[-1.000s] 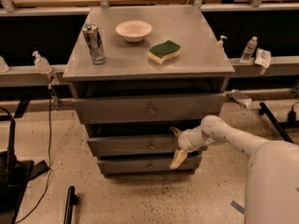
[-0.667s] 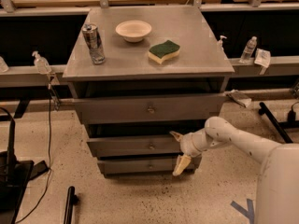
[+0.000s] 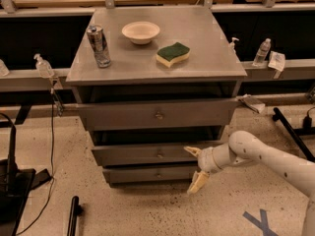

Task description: Open middle drawer

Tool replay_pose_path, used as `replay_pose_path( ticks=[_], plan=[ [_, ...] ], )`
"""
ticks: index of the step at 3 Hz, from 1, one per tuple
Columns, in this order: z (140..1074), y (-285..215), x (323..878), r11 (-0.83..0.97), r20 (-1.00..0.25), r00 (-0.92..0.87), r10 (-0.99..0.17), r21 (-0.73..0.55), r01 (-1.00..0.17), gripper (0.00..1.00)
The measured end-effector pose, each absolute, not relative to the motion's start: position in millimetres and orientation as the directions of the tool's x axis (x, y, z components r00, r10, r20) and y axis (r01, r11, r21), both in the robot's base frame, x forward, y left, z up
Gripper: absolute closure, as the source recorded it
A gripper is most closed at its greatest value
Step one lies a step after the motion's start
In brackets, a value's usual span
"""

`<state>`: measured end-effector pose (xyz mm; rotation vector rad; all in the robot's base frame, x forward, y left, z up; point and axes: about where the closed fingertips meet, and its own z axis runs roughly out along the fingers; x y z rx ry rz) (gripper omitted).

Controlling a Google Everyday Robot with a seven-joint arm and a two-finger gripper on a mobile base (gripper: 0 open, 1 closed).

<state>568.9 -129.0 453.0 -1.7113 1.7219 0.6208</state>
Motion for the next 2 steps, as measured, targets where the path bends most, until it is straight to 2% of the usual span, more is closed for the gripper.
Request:
replay_pose_path(
  ticks=[1, 2],
  plan=[
    [466.3, -129.7, 570.6, 0.071, -0.731, 0.046, -0.68, -0.129, -0.989, 0.0],
    [474.3, -130.1, 590.8, 0.075, -0.701, 0.079, -0.709, -0.186, -0.98, 0.0]
  ],
)
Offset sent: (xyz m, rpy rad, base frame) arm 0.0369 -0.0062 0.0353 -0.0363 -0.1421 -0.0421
